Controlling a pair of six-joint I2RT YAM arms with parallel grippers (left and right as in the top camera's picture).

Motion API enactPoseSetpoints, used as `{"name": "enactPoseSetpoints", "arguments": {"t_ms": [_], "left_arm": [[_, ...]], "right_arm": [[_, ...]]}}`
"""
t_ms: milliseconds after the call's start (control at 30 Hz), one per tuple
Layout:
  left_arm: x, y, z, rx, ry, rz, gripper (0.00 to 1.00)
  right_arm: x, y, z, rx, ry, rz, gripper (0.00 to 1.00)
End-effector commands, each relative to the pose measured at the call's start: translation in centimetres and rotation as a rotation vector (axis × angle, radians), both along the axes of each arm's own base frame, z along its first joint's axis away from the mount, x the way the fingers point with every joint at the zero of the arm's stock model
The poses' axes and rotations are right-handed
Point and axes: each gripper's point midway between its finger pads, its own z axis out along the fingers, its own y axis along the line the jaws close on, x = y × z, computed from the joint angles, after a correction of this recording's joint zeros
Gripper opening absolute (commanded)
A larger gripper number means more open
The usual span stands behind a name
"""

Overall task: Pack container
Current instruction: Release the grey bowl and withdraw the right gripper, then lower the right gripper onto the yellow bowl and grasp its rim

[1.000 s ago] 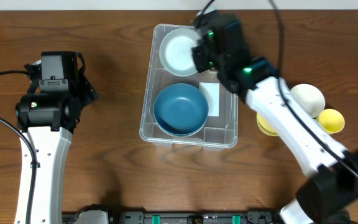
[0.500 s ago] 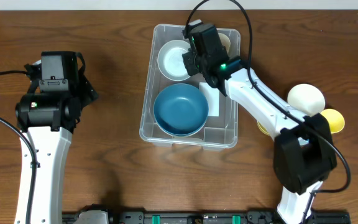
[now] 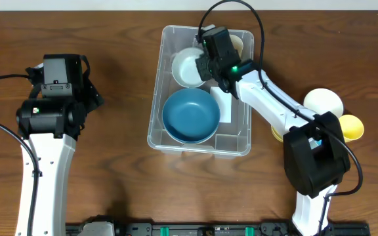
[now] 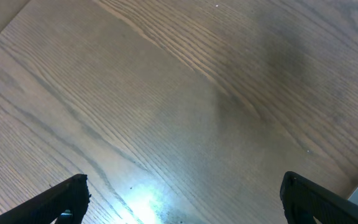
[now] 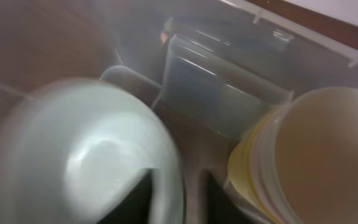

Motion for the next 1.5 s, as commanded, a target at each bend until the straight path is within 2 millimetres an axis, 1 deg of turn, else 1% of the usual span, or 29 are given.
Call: {"name": "enactPoseSetpoints", "arguments": {"t_ms": [0, 33, 100, 200, 333, 400, 467, 533, 600, 633, 733, 800, 867, 967, 1033, 1167, 1200, 1233, 1267, 1400, 1467], "left_arm": [[-0.2, 0.4, 0.3, 0.021, -0.003, 0.009, 0.98], [-0.2, 0.4, 0.3, 0.021, -0.002, 0.009, 0.98], [-0.2, 0.4, 0.3, 0.021, -0.002, 0.009, 0.98], [-0.2, 0.4, 0.3, 0.021, -0.003, 0.009, 0.98], [-0.2, 0.4, 0.3, 0.021, -0.003, 0.009, 0.98], [-0.2, 0.4, 0.3, 0.021, -0.002, 0.009, 0.98], [-0.2, 0.4, 0.3, 0.021, -0.002, 0.009, 0.98], [-0.2, 0.4, 0.3, 0.021, -0.002, 0.009, 0.98], [-0.2, 0.4, 0.3, 0.021, -0.002, 0.009, 0.98], [-0.2, 0.4, 0.3, 0.021, -0.002, 0.009, 0.98], [-0.2, 0.4, 0.3, 0.021, -0.002, 0.009, 0.98], [-0.2, 0.4, 0.3, 0.021, -0.003, 0.009, 0.98], [-0.2, 0.4, 0.3, 0.021, -0.002, 0.009, 0.98], [-0.2, 0.4, 0.3, 0.021, -0.002, 0.009, 0.98], [-0.2, 0.4, 0.3, 0.021, -0.002, 0.009, 0.98], [-0.2, 0.4, 0.3, 0.021, -0.003, 0.009, 0.98], [-0.2, 0.4, 0.3, 0.021, -0.003, 0.009, 0.98], [-0.2, 0.4, 0.3, 0.021, -0.003, 0.009, 0.98], [-0.2, 0.4, 0.3, 0.021, -0.002, 0.009, 0.98], [-0.2, 0.4, 0.3, 0.021, -0.002, 0.009, 0.98], [-0.2, 0.4, 0.3, 0.021, -0.002, 0.009, 0.98]], "right_arm": [[0.5, 0.0, -0.1, -0.003, -0.006, 0.005, 0.50], [0.4, 0.1, 0.2, -0.002, -0.009, 0.020, 0.52], [0.3, 0.4, 1.0, 0.015, -0.017, 0.034, 0.53], [0.0, 0.5, 2.9, 0.037, -0.041, 0.043, 0.54], [-1.0, 0.0, 6.7, 0.058, -0.082, 0.043, 0.55], [-1.8, -0.5, 8.8, 0.064, -0.095, 0.042, 0.55], [-2.9, -1.5, 10.7, 0.064, -0.100, 0.033, 0.55], [-4.1, -3.7, 12.3, 0.045, -0.091, -0.022, 0.56], [-5.5, -6.5, 13.1, 0.019, -0.060, -0.107, 0.58], [-6.3, -8.0, 13.4, 0.006, -0.037, -0.147, 0.59], [-8.4, -11.8, 13.6, 0.001, 0.038, -0.243, 0.64], [-9.7, -14.4, 13.2, -0.007, 0.100, -0.316, 0.65], [-11.1, -16.9, 12.2, -0.024, 0.179, -0.389, 0.64], [-12.9, -19.7, 10.2, -0.048, 0.292, -0.480, 0.66], [-13.8, -21.1, 8.8, -0.059, 0.350, -0.529, 0.72], [-15.2, -22.6, 5.7, -0.055, 0.433, -0.609, 0.82], [-15.4, -22.8, 4.9, -0.053, 0.447, -0.627, 0.91], [-15.8, -23.1, 4.0, -0.047, 0.465, -0.653, 0.97], [-16.2, -23.2, 3.0, -0.043, 0.481, -0.676, 0.99], [-17.2, -23.3, -0.8, -0.048, 0.515, -0.696, 0.99], [-17.7, -23.4, -2.3, -0.051, 0.521, -0.697, 0.99]]}}
